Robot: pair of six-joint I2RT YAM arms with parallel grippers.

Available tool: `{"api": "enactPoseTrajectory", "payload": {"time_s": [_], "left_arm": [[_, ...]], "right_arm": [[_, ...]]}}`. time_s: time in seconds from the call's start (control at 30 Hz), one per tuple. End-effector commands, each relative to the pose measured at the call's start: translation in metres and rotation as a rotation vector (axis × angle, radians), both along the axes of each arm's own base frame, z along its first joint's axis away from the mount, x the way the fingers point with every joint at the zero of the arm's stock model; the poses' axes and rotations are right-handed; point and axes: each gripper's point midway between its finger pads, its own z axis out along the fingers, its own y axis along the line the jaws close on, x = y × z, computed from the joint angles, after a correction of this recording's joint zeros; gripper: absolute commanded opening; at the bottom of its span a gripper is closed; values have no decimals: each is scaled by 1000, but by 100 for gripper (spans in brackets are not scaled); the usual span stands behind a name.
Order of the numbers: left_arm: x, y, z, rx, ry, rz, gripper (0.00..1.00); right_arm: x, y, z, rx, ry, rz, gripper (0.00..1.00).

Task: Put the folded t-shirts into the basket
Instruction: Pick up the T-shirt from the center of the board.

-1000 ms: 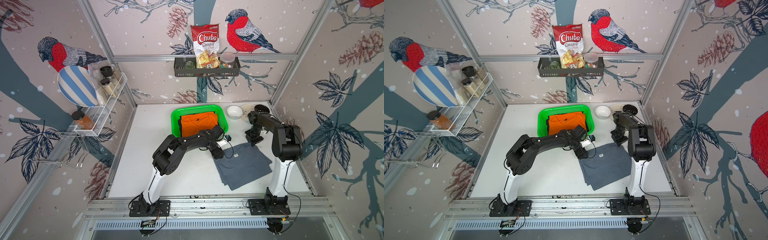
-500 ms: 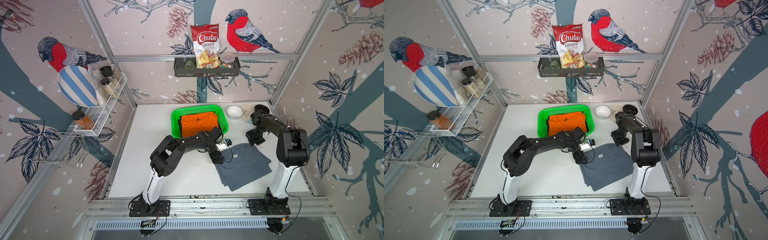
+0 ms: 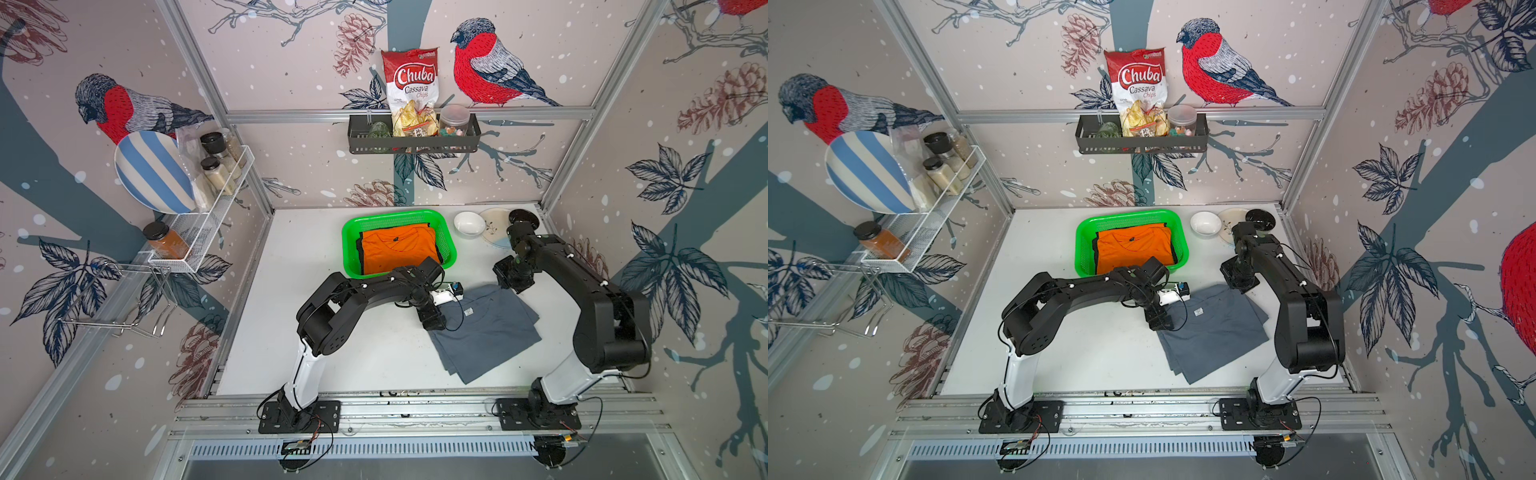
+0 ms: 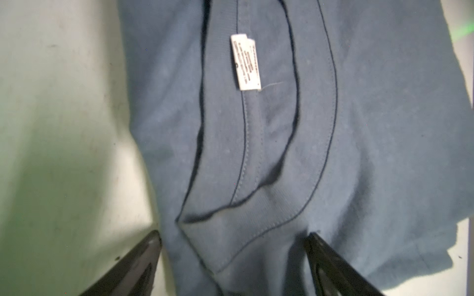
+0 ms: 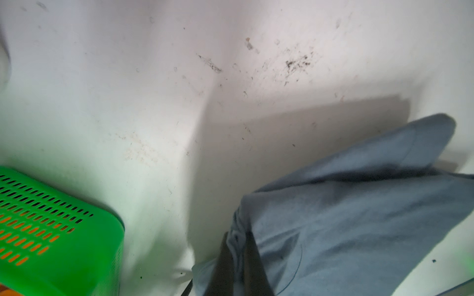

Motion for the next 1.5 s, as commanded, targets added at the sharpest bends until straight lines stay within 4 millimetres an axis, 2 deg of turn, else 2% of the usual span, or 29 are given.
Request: {"api": "enactPoseTrajectory", "payload": {"time_s": [0.0, 0.17, 0.37, 0.57, 0.67, 0.8, 0.87, 0.97, 1.1, 1.13, 1.33, 1.47], "left_arm": [[-16, 40, -29, 195, 69, 81, 93], [-20, 48, -27, 229, 94, 107, 92], [-23, 43, -17, 157, 93, 87, 94], [-16, 38, -8, 46, 113, 89, 83], [-20, 33, -3, 2, 126, 50, 78], [-29, 29, -10, -6, 190, 10, 72], [-28, 27, -13, -2, 204, 13, 66], [-28, 26, -14, -2, 214, 8, 51], [-27, 28, -6, -12, 217, 15, 6], [-26, 29, -2, -16, 215, 19, 0], [-29, 39, 34, -13, 207, 16, 0], [-38, 52, 68, 12, 190, -10, 0]], "right_arm": [[-3, 3, 9, 15, -31, 17, 0], [-6, 5, 30, 34, -95, 36, 0], [-11, 5, 63, 37, -221, 77, 0], [-20, 6, 72, 54, -262, 106, 0], [-22, 8, 72, 70, -269, 116, 0], [-21, 12, 78, 94, -301, 114, 0], [-21, 13, 82, 105, -313, 117, 0], [-20, 14, 88, 112, -328, 116, 0], [-21, 10, 92, 105, -331, 105, 0], [-21, 10, 92, 103, -329, 100, 0], [-22, 15, 92, 143, -319, 71, 0], [-21, 22, 101, 164, -320, 44, 0]]}}
